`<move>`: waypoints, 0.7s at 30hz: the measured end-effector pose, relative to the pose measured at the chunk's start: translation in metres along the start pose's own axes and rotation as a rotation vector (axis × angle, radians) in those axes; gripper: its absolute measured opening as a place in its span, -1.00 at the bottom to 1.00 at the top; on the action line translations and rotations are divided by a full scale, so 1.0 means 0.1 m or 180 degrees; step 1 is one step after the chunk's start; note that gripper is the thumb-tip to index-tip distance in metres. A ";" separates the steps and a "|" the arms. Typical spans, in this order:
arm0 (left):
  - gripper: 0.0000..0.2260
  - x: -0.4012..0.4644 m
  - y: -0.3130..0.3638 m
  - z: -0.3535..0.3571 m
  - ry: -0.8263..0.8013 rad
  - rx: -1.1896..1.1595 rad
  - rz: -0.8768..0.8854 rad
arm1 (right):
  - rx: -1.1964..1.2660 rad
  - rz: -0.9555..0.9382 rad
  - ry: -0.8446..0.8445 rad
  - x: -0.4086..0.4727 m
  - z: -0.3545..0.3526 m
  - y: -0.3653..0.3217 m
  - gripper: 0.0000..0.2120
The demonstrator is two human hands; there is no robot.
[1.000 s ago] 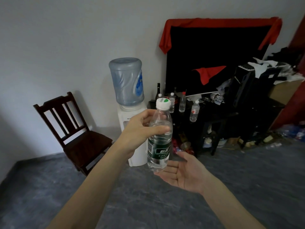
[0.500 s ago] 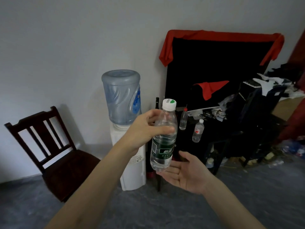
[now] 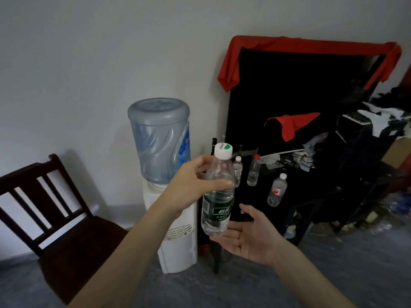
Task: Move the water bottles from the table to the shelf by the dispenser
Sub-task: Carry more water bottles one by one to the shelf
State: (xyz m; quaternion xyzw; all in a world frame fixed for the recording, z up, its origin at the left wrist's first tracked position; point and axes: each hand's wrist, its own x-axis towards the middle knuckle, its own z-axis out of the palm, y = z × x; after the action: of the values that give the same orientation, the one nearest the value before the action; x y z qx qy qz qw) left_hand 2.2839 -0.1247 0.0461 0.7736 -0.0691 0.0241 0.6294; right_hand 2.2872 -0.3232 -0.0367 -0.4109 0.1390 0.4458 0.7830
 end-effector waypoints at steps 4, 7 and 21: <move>-0.51 0.35 -0.14 -0.06 0.0004 0.0116 -0.0078 | 0.0009 0.0061 -0.0031 0.33 -0.08 -0.25 -0.28; -0.50 0.70 -0.25 -0.08 0.0048 0.0156 -0.0120 | -0.0022 0.0117 -0.0040 0.62 -0.17 -0.51 -0.28; -0.42 2.53 -0.64 0.15 -0.0129 0.0493 -0.0188 | 0.0235 0.0278 -0.0017 1.78 -0.91 -2.03 -0.35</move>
State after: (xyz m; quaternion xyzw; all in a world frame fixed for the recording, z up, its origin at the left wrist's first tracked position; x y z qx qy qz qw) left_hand 2.5418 -0.1465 0.0124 0.8220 -0.0570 -0.0049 0.5666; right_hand 2.5664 -0.3432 -0.0921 -0.3741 0.1711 0.4753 0.7777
